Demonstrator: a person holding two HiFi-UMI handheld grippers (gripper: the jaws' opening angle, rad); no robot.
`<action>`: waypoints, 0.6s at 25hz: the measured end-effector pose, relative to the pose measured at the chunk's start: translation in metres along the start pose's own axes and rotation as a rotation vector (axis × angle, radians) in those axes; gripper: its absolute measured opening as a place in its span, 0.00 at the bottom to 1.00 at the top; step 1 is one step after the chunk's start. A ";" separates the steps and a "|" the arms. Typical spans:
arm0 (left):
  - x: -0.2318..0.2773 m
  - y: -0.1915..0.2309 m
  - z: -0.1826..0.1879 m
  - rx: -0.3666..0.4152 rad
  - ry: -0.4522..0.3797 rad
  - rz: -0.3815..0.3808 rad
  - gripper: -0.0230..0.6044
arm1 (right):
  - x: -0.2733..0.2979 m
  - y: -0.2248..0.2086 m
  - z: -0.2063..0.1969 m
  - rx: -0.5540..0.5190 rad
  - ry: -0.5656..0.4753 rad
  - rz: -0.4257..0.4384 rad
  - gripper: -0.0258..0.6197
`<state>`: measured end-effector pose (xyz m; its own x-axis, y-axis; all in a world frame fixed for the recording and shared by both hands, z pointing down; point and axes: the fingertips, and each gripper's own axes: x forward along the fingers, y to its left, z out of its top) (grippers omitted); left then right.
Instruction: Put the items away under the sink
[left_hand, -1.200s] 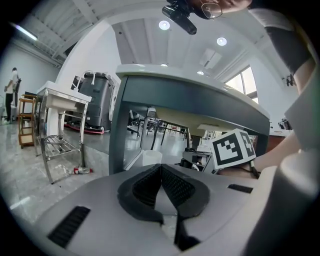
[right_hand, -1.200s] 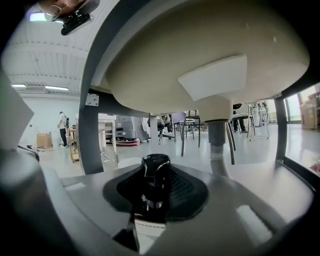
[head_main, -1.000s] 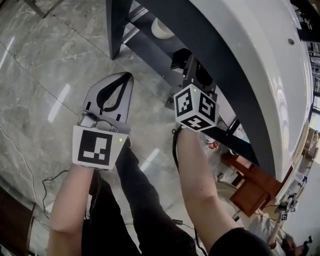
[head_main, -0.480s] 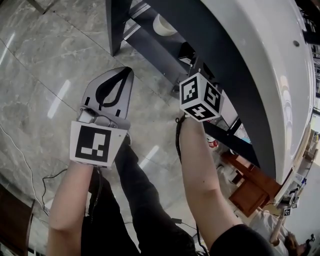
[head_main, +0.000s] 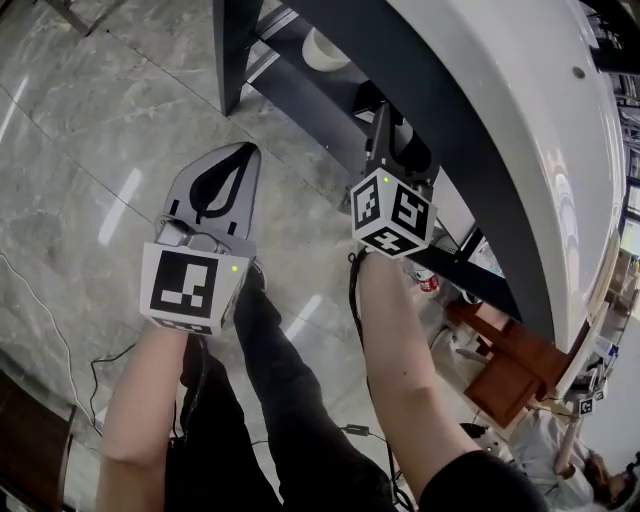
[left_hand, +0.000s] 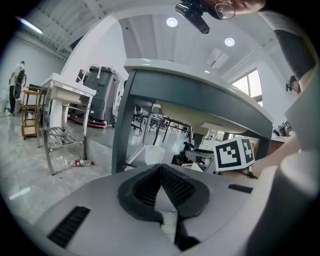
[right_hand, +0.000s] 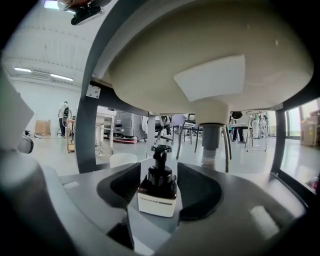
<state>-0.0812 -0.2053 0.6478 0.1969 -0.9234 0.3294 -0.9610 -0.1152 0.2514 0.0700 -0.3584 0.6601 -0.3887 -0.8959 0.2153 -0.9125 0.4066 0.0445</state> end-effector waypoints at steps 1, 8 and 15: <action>-0.004 -0.001 0.000 0.007 0.000 0.000 0.05 | -0.008 0.000 -0.004 0.005 0.013 -0.004 0.35; -0.044 -0.021 0.012 0.009 -0.028 -0.025 0.05 | -0.085 0.019 -0.007 0.082 0.061 -0.021 0.34; -0.119 -0.041 0.041 0.024 -0.036 -0.023 0.05 | -0.167 0.057 0.050 0.137 0.036 -0.016 0.16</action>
<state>-0.0736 -0.1059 0.5611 0.2125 -0.9330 0.2902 -0.9606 -0.1451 0.2370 0.0763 -0.1945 0.5782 -0.3712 -0.8942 0.2503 -0.9284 0.3616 -0.0851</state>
